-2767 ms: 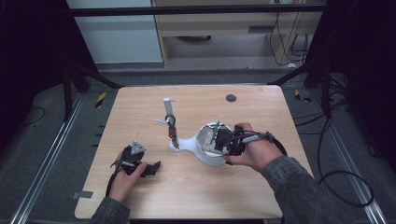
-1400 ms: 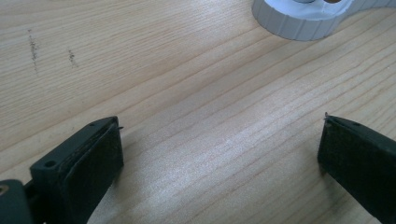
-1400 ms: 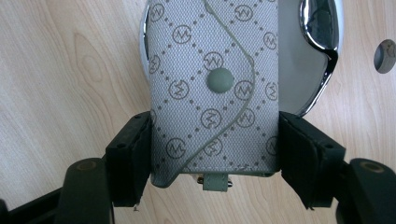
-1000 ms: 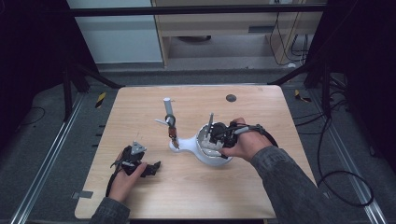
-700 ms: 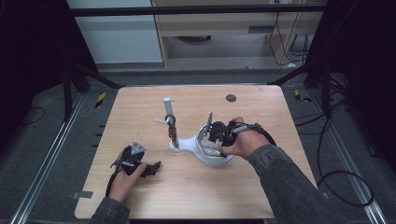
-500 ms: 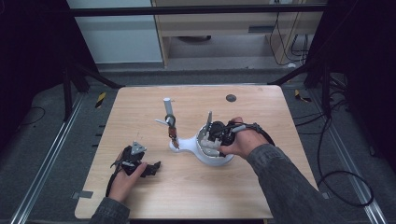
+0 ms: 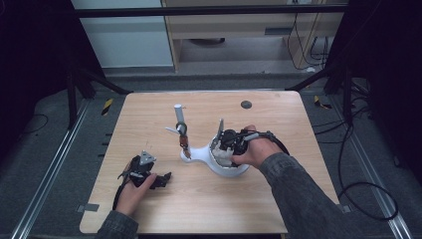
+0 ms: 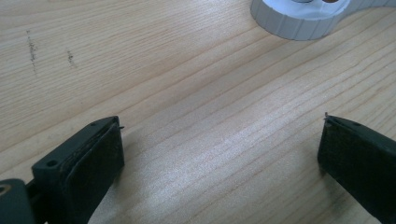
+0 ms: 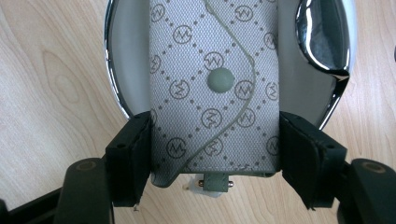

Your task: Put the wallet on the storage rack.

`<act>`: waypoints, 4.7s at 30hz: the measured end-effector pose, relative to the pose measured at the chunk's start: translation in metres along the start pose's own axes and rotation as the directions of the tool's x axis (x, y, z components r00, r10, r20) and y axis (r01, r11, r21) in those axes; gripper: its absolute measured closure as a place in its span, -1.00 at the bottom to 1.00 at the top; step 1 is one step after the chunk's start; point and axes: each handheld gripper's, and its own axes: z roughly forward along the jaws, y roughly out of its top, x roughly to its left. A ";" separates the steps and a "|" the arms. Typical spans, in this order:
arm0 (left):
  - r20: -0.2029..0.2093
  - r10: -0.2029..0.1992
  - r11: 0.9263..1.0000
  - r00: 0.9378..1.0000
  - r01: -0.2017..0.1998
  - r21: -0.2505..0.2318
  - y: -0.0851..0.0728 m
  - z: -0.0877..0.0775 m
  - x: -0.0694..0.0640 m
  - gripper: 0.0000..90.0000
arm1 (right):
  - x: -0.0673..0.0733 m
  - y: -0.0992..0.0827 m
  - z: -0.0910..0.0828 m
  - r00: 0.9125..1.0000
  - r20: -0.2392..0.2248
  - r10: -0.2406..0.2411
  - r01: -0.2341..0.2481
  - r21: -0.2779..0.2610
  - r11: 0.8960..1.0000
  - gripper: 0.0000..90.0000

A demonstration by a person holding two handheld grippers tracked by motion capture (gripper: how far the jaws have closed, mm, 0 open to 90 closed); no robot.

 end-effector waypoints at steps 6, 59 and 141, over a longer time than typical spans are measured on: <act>-0.001 0.000 1.000 1.000 0.000 -0.001 0.000 0.000 0.000 -1.00 | 0.000 0.002 0.001 1.000 -0.004 -0.005 0.005 -0.006 1.000 -0.31; 0.001 0.005 1.000 1.000 -0.005 0.003 0.000 0.000 0.000 -1.00 | -0.003 -0.042 -0.029 0.983 -0.046 0.178 -0.184 -0.284 0.941 -0.83; 0.004 0.003 1.000 1.000 -0.003 0.002 0.000 0.000 0.000 -1.00 | -0.016 -0.189 0.112 0.660 -0.178 0.730 -0.722 -0.418 0.551 -0.90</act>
